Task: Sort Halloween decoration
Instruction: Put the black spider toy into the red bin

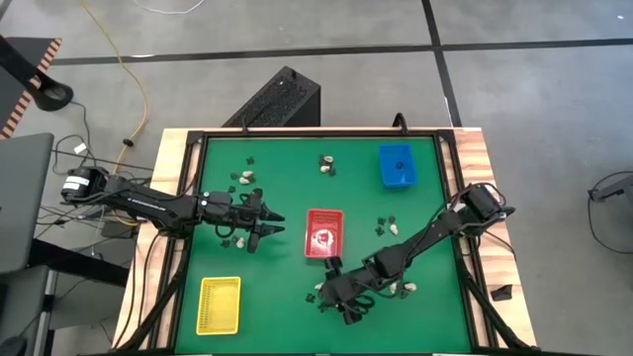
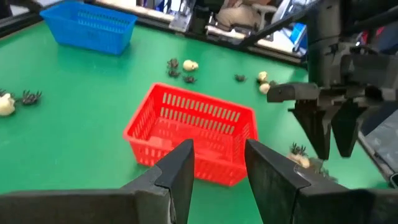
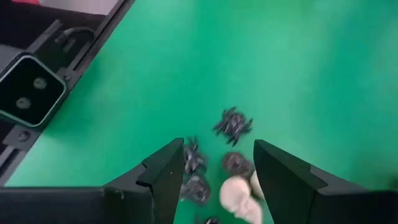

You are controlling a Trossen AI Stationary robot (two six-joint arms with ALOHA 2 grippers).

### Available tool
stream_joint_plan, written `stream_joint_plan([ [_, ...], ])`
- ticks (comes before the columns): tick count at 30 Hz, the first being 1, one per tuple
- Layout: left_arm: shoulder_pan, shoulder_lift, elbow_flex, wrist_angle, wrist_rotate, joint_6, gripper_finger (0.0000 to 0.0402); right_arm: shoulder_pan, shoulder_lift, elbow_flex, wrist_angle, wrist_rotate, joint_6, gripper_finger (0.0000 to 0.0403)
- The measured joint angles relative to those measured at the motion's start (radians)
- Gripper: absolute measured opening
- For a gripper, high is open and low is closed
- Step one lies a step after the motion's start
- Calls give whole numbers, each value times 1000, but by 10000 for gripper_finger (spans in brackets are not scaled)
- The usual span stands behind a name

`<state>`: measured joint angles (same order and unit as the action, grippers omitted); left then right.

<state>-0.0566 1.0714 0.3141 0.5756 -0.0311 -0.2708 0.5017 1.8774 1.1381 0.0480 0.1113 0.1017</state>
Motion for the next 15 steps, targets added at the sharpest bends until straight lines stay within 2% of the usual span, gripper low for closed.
stream_joint_plan([
  [8, 0, 0, 0, 36, 4, 11, 131, 51, 6, 0, 0, 7, -25, 223],
  [13, 18, -5, 34, 190, -1, 109, 131, 61, -19, 15, -7, 10, -51, 223],
  [15, 22, -16, 68, 196, 26, 92, 131, 61, -20, 28, -9, 11, -77, 223],
])
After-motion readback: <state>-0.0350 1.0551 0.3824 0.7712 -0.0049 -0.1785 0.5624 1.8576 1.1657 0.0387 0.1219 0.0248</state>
